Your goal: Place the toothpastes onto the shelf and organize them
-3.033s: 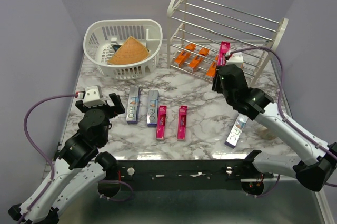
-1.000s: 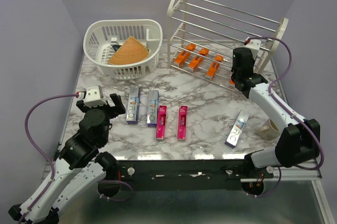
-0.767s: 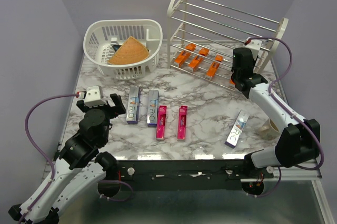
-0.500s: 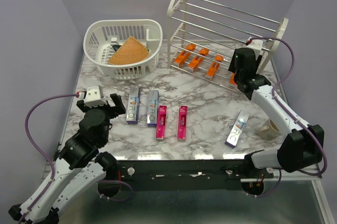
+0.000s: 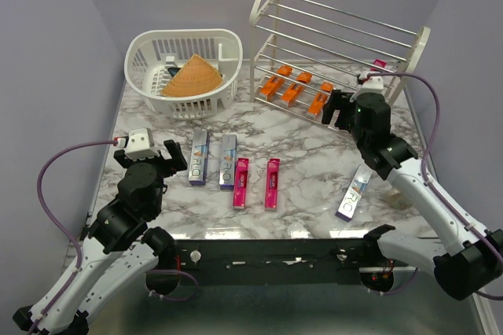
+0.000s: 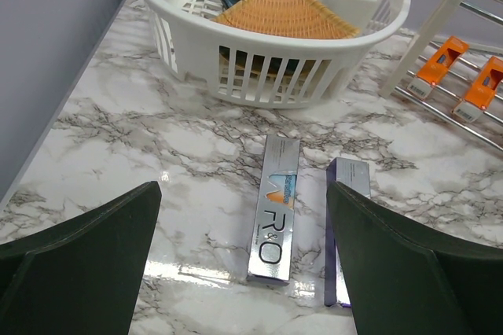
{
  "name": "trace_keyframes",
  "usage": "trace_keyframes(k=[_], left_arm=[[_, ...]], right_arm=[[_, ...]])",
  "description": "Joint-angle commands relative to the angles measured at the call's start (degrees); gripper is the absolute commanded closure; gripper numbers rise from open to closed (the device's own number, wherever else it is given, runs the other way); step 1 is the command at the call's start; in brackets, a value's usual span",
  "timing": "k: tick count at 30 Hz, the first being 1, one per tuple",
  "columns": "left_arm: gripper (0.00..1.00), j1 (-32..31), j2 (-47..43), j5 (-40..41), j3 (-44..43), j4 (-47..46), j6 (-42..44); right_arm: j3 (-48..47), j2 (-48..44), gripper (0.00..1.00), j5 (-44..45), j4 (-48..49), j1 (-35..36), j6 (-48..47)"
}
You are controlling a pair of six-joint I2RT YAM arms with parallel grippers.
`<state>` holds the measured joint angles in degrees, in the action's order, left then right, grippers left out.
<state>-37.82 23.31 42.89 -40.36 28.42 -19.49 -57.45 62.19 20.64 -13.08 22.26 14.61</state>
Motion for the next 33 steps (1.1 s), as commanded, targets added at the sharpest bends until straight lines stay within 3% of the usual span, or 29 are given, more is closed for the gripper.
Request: trace_keyframes(k=[1,10,14,17,29,33], left_arm=[[0.01,0.56,-0.19,-0.36,0.54,-0.48,0.59],[0.01,0.82,-0.46,0.17,0.46,-0.48,0.41],[0.01,0.91,-0.11,0.35,0.46,-0.30,0.41],[0.01,1.08,-0.02,0.52,0.37,-0.21,0.41],[0.01,1.44,0.16,0.35,0.37,-0.04,0.15],[0.01,1.52,-0.02,0.35,0.37,-0.04,0.24]], right_arm=[[4.36,-1.11,0.09,-2.54,-0.72,7.87,3.04],[12.80,1.16,0.02,0.88,1.30,26.59,13.77],[14.73,4.85,0.02,8.86,1.22,39.31,21.40],[15.00,8.71,0.02,12.04,-0.62,44.60,27.98],[8.86,24.81,0.06,15.29,-9.76,54.46,39.60],[7.97,29.21,0.09,15.21,-12.49,54.73,41.55]])
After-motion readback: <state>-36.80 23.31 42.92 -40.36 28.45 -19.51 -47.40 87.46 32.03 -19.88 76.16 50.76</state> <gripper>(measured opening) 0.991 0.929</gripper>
